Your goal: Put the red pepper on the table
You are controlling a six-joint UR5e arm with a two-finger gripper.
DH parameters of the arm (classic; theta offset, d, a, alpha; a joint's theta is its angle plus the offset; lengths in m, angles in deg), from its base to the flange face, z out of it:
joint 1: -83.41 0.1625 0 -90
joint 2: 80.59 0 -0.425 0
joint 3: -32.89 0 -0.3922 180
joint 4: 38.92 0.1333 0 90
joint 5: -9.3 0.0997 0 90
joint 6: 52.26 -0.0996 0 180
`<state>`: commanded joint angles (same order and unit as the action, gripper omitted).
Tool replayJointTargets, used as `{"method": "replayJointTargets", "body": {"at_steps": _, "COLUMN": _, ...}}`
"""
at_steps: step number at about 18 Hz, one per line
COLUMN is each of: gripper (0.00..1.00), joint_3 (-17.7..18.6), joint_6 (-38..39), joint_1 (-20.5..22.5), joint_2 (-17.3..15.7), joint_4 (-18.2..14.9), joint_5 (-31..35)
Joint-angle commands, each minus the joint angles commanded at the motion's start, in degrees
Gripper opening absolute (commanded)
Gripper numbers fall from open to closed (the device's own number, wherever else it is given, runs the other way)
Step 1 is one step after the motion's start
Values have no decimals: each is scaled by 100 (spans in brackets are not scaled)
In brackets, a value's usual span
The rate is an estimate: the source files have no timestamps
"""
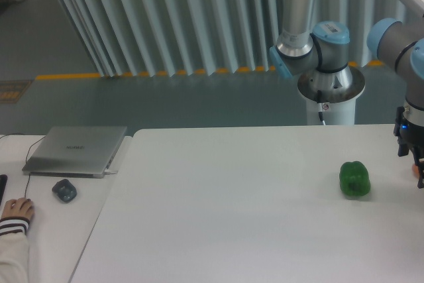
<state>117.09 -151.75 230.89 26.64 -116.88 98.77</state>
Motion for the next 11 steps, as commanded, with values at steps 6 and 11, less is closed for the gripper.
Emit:
{"method": "replayJointTargets", "body": {"at_steps": 6, "gripper": 100, "joint_3": -44, "joint_6": -8, "joint_1": 9, "joint_2": -9, "joint_4": 9, "joint_5": 35}}
{"method": "replayJointTargets", "body": {"at_steps": 11, "gripper": 100, "joint_3": 105, "joint_6": 44, "joint_1": 123, "joint_2": -35, "joint_4": 509, "joint_5": 167}}
